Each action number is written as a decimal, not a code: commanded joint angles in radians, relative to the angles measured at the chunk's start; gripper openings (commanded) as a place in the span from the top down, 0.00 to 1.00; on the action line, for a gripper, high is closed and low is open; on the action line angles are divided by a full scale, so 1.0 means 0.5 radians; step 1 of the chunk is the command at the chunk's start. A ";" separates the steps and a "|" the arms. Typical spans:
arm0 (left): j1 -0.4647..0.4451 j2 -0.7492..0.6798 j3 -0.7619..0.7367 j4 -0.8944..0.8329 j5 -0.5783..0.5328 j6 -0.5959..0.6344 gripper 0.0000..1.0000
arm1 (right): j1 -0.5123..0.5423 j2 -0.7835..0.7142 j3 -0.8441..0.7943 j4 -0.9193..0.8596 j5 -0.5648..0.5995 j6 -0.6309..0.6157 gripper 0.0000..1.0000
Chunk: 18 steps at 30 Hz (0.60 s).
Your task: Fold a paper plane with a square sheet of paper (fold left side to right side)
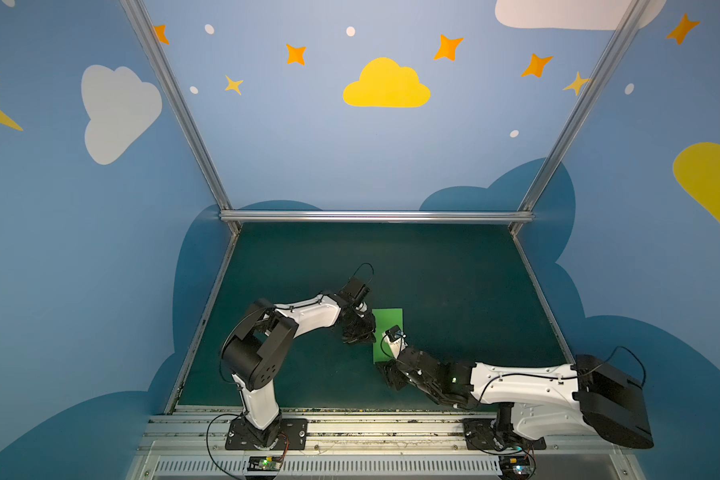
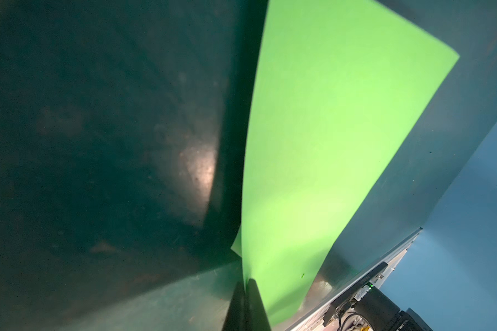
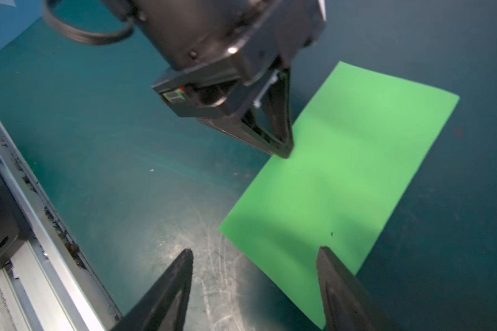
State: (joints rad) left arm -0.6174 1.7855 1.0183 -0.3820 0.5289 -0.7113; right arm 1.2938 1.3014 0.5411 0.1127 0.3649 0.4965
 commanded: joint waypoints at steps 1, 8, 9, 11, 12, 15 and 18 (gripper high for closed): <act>0.002 0.022 0.054 -0.032 0.019 0.011 0.96 | 0.050 0.073 -0.004 0.144 0.072 -0.044 0.32; 0.002 0.021 0.071 -0.040 0.044 0.002 0.96 | 0.097 0.250 0.009 0.243 0.274 0.047 0.32; 0.002 0.025 0.074 -0.042 0.047 0.001 0.96 | 0.097 0.269 0.006 0.258 0.304 0.065 0.32; 0.002 0.022 0.076 -0.045 0.056 0.002 0.96 | 0.097 0.301 0.019 0.257 0.386 0.113 0.33; 0.002 0.022 0.079 -0.048 0.054 0.004 0.96 | 0.098 0.311 0.025 0.252 0.419 0.126 0.34; 0.003 0.019 0.077 -0.049 0.056 0.007 0.96 | 0.095 0.341 0.039 0.248 0.461 0.151 0.39; 0.003 0.018 0.071 -0.046 0.056 0.004 0.96 | 0.083 0.359 0.056 0.238 0.440 0.151 0.46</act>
State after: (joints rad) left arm -0.6174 1.7855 1.0378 -0.3855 0.5495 -0.7120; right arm 1.3376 1.4681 0.5423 0.2226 0.5503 0.5518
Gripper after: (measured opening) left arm 0.047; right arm 0.550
